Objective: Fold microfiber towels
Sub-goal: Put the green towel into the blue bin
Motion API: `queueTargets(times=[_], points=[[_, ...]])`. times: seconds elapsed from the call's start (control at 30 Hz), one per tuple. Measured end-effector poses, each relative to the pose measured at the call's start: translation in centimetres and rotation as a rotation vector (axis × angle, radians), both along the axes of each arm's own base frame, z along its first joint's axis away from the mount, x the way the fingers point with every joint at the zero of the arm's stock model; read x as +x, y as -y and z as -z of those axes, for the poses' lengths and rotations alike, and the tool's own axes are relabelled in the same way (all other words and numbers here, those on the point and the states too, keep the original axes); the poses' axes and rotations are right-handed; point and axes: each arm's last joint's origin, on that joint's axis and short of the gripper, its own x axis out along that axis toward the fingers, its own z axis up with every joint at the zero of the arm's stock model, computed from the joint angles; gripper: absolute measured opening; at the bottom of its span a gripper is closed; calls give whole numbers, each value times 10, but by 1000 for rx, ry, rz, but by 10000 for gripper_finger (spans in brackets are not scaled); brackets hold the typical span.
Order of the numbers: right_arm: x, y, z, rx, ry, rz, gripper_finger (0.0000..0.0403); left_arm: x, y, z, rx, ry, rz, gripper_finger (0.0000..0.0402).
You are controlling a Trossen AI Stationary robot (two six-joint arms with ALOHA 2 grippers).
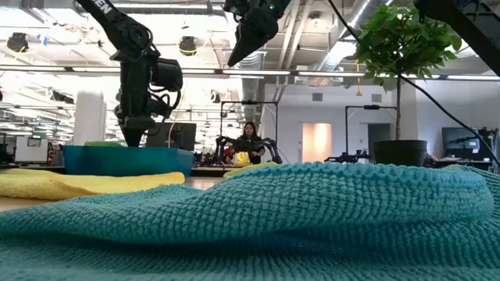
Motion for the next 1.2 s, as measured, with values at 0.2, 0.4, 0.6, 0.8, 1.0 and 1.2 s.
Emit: queueTargets(times=[0.2, 0.4, 0.6, 0.8, 1.0, 1.2], points=[[0, 0, 0, 0, 0, 0, 161, 5, 4, -1, 65, -64, 48, 136], [0, 0, 0, 0, 0, 0, 161, 1, 2, -2, 160, -141, -48, 157], [0, 0, 0, 0, 0, 0, 161, -3, 1, -1, 68, -80, -63, 158], [0, 0, 0, 0, 0, 0, 161, -4, 1, -1, 92, -115, -70, 157], [0, 0, 0, 1, 0, 0, 161, -7, 4, 6, 70, -138, -62, 157], [0, 0, 0, 0, 0, 0, 161, -8, 5, 10, 64, -145, -60, 157]])
